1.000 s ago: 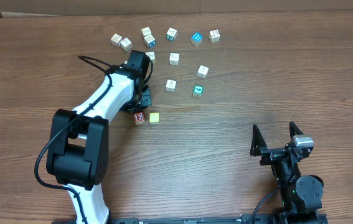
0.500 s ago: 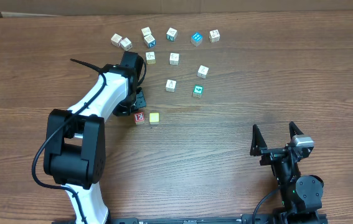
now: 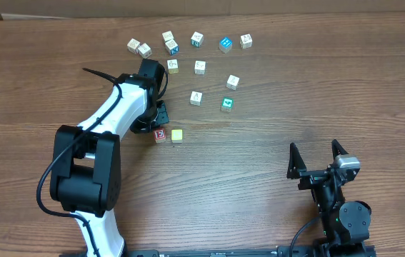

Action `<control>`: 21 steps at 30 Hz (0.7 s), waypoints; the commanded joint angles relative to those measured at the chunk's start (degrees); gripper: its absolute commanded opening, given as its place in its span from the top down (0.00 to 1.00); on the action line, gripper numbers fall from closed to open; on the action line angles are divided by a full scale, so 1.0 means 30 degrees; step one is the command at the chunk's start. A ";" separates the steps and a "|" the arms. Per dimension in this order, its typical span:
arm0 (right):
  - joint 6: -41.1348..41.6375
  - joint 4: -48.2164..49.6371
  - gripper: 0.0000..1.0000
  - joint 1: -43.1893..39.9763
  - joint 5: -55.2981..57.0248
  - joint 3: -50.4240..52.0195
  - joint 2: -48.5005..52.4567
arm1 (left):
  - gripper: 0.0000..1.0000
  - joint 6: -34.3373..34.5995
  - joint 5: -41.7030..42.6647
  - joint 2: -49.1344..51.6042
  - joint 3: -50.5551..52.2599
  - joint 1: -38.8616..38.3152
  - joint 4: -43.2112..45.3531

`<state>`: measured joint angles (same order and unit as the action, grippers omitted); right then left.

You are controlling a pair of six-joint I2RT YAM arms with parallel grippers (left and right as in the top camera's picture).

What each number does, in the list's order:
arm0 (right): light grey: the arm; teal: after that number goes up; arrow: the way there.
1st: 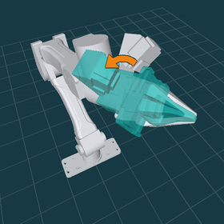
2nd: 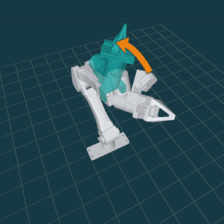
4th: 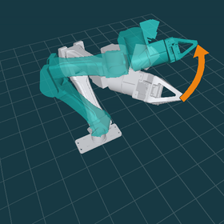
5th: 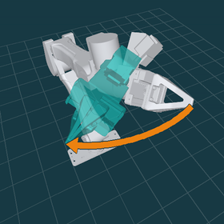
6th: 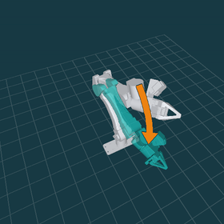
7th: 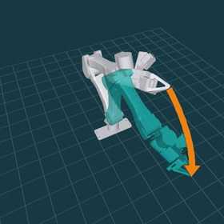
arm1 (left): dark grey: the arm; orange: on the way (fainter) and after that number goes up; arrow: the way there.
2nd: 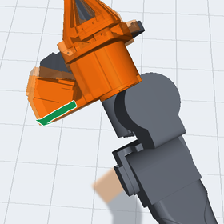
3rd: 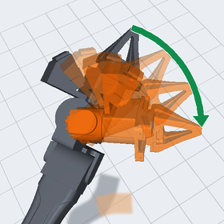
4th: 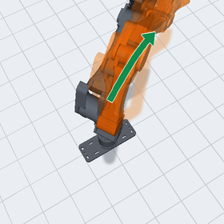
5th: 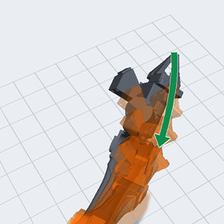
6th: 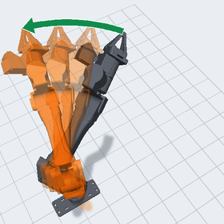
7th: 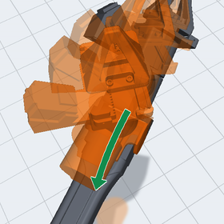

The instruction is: Form a horizontal line

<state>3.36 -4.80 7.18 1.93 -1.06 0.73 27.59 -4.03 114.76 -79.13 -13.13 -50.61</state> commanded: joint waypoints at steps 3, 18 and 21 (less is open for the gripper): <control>-0.0073 0.0058 0.00 0.0087 0.0182 0.0204 -0.0189 | 0.96 -0.0780 0.0954 -0.0036 0.0117 -0.0022 -0.0117; -0.0080 0.0058 0.00 0.0087 0.0189 0.0204 -0.0189 | 0.96 -0.0780 0.1719 -0.0036 0.0117 -0.0022 -0.0189; -0.0073 0.0058 0.00 0.0087 0.0189 0.0204 -0.0189 | 0.96 -0.0772 0.1719 -0.0036 0.0117 -0.0022 -0.0197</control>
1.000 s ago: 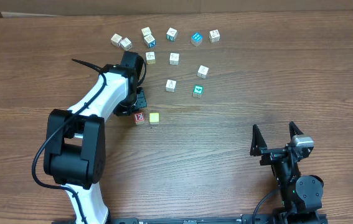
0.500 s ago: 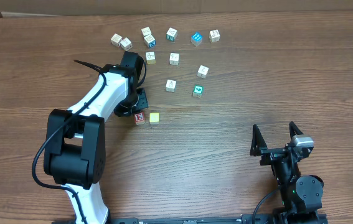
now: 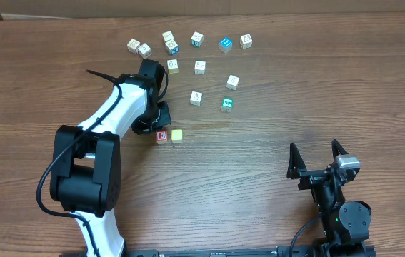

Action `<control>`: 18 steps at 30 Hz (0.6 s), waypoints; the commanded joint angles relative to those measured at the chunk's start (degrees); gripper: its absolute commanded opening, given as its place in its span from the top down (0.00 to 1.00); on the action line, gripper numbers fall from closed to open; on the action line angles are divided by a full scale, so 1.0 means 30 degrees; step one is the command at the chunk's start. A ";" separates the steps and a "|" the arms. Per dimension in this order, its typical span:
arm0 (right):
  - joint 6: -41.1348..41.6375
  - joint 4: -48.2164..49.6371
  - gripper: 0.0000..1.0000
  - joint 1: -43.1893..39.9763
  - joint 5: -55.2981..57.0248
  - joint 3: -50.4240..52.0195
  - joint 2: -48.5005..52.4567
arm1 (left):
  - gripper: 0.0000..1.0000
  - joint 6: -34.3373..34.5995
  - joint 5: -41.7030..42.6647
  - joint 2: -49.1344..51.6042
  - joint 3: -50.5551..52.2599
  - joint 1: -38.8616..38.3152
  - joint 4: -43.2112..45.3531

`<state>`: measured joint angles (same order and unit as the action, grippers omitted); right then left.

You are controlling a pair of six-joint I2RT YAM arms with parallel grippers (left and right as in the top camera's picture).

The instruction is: Form a horizontal line

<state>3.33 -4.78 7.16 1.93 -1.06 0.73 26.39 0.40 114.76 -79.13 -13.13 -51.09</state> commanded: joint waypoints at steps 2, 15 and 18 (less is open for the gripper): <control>-0.0073 0.0051 0.00 0.0095 0.0189 0.0204 -0.0189 | 0.96 -0.0379 0.0219 -0.0036 0.0117 -0.0022 -0.0036; -0.0073 0.0051 0.00 0.0095 0.0189 0.0204 -0.0189 | 0.94 -0.0364 -0.1275 -0.0036 0.0117 0.0000 -0.1173; -0.0073 0.0051 0.00 0.0095 0.0189 0.0204 -0.0189 | 0.93 -0.0372 -0.1333 -0.0036 0.0117 0.0000 -0.1311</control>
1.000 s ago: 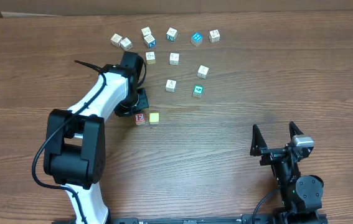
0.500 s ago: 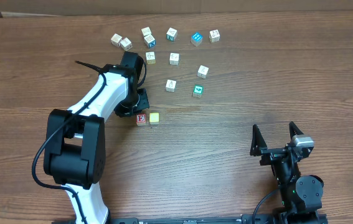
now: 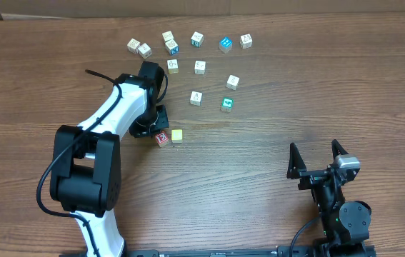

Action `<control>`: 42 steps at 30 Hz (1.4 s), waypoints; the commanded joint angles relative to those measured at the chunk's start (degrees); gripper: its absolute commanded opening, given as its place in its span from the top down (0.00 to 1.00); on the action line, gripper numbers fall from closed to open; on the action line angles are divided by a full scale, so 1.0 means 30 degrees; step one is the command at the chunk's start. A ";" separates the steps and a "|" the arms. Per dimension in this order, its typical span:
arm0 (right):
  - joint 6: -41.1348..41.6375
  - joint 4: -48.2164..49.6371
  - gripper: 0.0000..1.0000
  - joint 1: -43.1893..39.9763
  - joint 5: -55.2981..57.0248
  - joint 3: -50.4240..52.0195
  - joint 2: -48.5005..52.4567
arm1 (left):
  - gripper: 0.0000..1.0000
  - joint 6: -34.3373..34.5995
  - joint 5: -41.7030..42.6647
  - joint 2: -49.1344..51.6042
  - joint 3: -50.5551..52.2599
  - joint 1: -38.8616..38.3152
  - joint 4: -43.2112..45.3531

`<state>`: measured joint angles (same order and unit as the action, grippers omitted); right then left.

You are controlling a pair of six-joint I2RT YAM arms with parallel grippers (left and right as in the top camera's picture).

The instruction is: Form a horizontal line

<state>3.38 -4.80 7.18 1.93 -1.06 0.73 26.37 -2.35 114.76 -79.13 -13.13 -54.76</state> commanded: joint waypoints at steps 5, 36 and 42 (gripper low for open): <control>-0.0080 0.0058 0.00 0.0087 0.0189 0.0204 -0.0189 | 0.92 -0.0364 -0.0423 -0.0036 0.0117 0.0000 -0.0029; -0.0087 0.0058 0.00 0.0087 0.0189 0.0204 -0.0189 | 0.95 -0.0364 0.0306 -0.0036 0.0117 -0.0007 -0.1588; -0.0087 0.0058 0.00 0.0087 0.0189 0.0204 -0.0189 | 0.95 -0.0364 0.0306 -0.0036 0.0117 -0.0007 -0.1596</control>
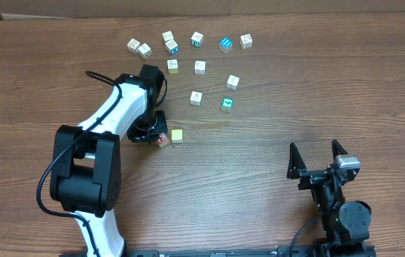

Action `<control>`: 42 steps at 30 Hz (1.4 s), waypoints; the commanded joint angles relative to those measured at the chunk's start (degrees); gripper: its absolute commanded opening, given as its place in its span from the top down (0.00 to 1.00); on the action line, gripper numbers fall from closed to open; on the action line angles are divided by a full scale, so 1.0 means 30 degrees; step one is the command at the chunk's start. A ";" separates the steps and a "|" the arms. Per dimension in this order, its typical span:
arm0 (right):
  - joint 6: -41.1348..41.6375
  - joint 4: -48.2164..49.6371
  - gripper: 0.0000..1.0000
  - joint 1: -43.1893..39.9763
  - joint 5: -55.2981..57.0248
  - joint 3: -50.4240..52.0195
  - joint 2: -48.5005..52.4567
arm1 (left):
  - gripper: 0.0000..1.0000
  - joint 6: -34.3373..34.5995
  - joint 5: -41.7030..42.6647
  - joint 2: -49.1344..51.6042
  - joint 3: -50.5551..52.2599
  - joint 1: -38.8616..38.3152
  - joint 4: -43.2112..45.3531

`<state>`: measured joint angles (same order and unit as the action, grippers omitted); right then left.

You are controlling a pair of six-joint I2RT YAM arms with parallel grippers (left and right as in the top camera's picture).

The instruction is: Form a horizontal line

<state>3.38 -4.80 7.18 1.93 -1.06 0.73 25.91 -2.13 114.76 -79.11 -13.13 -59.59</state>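
On the wooden table, a red-lettered block point(163, 140) lies tilted beside a plain yellow block point(177, 135), the two almost touching. My left gripper point(152, 133) hangs right over the red block's left edge; the wrist hides its fingers, so I cannot tell whether it is open or shut on the block. Loose blocks are scattered behind: a teal one point(226, 104), a white one point(196, 97), a blue one point(225, 44) and several more. My right gripper point(316, 153) stands open and empty at the near right.
The left arm point(109, 114) stretches from the near left edge across the table's left half. A cardboard edge runs along the far side. The scattered blocks fill the far middle, from a white block point(133, 45) to another point(246, 41).
The left gripper has shifted slightly down and left. The red block sits a touch nearer the front and more turned. The yellow block and the right arm have not moved.
At first the red block lay square beside the yellow one with the left gripper just behind it. At each later moment the gripper stood lower over the block, and the block lay a little nearer and more rotated. The right arm stayed still.
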 commanded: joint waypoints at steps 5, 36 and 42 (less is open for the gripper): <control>-0.0087 0.0058 0.00 0.0087 0.0189 0.0204 -0.0189 | 0.95 -0.0204 0.0248 -0.0036 0.0109 -0.0007 0.0066; -0.0080 0.0058 0.00 0.0087 0.0189 0.0204 -0.0189 | 0.94 -0.0211 0.0721 -0.0036 0.0117 -0.0007 0.0459; -0.0080 0.0058 0.00 0.0087 0.0189 0.0204 -0.0189 | 0.93 -0.0204 0.0743 -0.0036 0.0124 -0.0007 0.0495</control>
<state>3.38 -4.80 7.18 1.93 -1.06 0.73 25.69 -0.62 114.76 -79.11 -13.13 -58.08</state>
